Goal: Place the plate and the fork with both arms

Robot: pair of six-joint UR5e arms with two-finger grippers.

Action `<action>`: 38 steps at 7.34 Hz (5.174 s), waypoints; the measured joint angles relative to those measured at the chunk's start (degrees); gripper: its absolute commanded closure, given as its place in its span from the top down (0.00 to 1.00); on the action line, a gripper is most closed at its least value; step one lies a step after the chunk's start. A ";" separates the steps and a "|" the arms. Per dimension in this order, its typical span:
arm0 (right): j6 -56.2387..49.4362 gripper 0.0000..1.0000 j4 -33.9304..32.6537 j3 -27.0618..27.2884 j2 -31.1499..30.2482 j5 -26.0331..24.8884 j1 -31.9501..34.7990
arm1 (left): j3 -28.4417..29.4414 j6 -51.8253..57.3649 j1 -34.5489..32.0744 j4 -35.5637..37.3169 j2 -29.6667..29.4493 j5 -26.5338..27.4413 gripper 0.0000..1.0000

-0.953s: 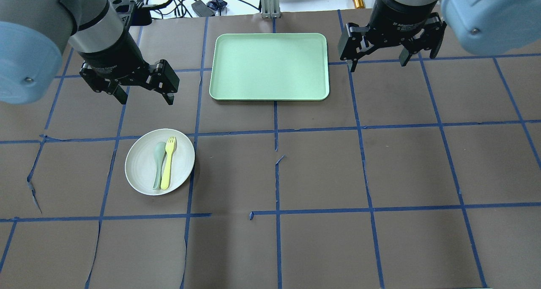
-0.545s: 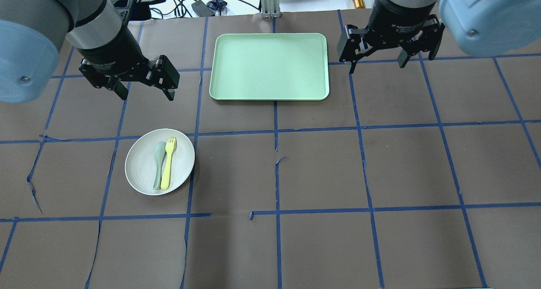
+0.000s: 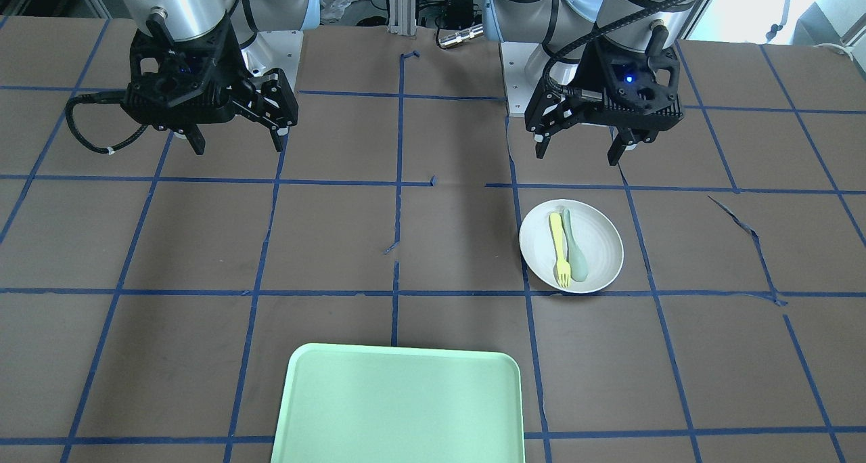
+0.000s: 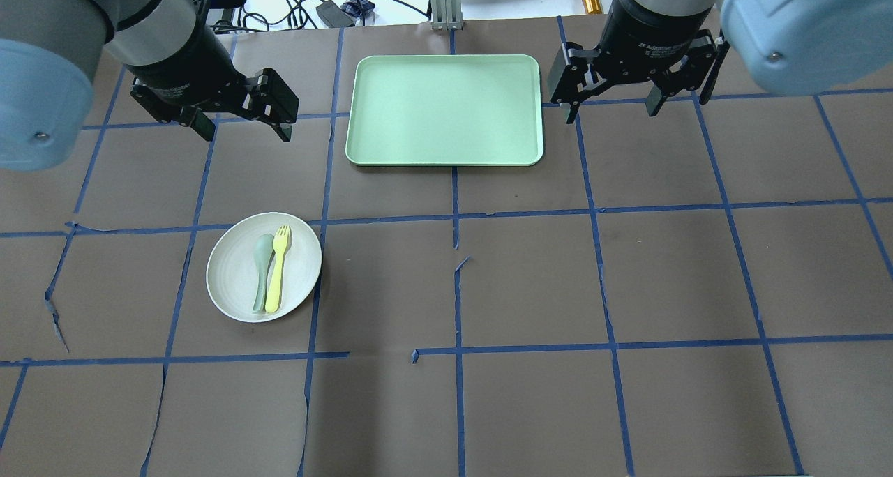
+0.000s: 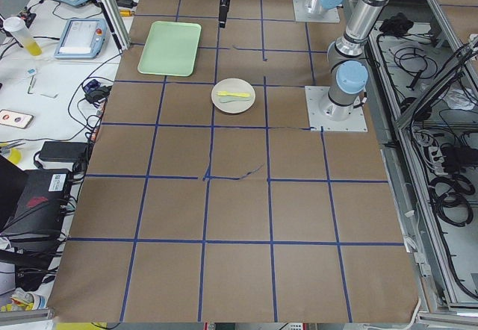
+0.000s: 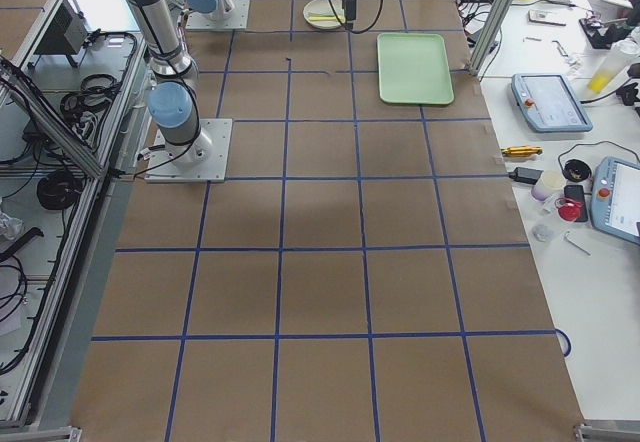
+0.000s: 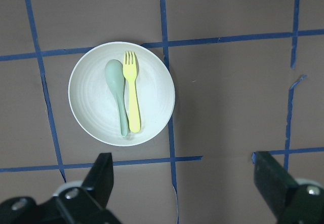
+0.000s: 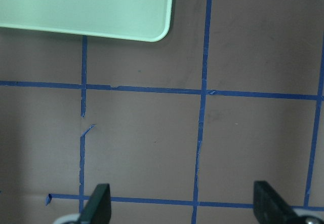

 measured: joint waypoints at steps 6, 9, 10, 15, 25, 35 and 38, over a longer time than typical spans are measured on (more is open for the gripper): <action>-0.12 1.00 -0.06 0.12 -0.19 -0.33 0.00 | -0.46 -0.17 -0.04 -0.65 0.17 0.11 1.00; -0.10 1.00 -0.07 0.12 -0.16 -0.34 0.00 | -0.47 -0.36 -0.05 -0.96 0.16 0.14 1.00; -0.11 1.00 -0.06 0.12 -0.16 -0.39 0.00 | -0.47 -0.31 -0.05 -1.12 0.02 0.16 1.00; -0.18 1.00 -0.05 0.14 -0.13 -0.51 0.00 | -5.70 7.75 8.77 0.59 -2.87 1.36 1.00; -0.16 1.00 0.02 0.24 -0.01 -0.57 0.00 | -26.38 20.32 22.36 29.42 -16.24 2.21 0.60; -0.11 1.00 0.10 0.12 -0.06 -0.66 0.00 | -28.09 20.52 22.98 28.85 -16.46 4.07 0.00; -0.13 1.00 0.04 0.12 -0.07 -0.64 0.00 | -27.68 21.69 23.20 28.25 -16.05 -0.70 0.00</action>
